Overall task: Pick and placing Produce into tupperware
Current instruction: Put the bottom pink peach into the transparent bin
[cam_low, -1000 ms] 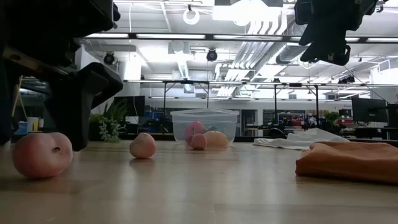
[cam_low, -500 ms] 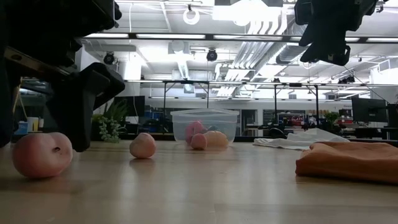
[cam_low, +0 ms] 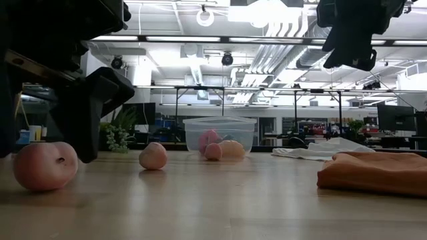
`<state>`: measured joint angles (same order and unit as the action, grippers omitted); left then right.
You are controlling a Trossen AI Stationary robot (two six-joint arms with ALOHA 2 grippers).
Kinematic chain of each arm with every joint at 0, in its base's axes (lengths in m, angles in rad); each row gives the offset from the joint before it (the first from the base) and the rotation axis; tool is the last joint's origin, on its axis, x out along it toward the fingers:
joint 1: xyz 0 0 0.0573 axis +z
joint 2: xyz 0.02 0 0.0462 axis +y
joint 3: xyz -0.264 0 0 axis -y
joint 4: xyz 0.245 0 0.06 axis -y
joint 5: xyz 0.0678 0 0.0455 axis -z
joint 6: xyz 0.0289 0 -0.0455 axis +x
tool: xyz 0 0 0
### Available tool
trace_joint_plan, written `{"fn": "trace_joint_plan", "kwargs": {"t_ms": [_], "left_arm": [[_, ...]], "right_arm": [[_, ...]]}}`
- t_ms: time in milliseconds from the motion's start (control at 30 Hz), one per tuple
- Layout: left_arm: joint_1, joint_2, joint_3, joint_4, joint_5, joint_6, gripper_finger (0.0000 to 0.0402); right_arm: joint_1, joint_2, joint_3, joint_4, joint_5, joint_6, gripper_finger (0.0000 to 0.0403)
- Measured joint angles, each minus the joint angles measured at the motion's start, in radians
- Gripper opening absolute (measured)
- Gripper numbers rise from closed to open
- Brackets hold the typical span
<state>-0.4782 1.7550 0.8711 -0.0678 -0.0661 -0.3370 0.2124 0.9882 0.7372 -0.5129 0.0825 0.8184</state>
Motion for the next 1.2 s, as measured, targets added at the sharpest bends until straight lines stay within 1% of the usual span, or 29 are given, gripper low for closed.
{"fn": "trace_joint_plan", "kwargs": {"t_ms": [267,433,1200], "left_arm": [[0.0,0.002,0.0,0.001,-0.012,-0.01,0.0252],[0.0,0.021,0.001,0.031,-0.002,-0.013,0.0252],[0.0,0.024,0.0,0.016,0.006,-0.035,0.0253]], "right_arm": [[0.0,0.0,0.0,-0.007,0.015,-0.007,0.0144],[0.0,0.0,0.0,-0.007,0.014,-0.007,0.0144],[0.0,0.0,0.0,-0.006,0.018,-0.008,0.0144]]}}
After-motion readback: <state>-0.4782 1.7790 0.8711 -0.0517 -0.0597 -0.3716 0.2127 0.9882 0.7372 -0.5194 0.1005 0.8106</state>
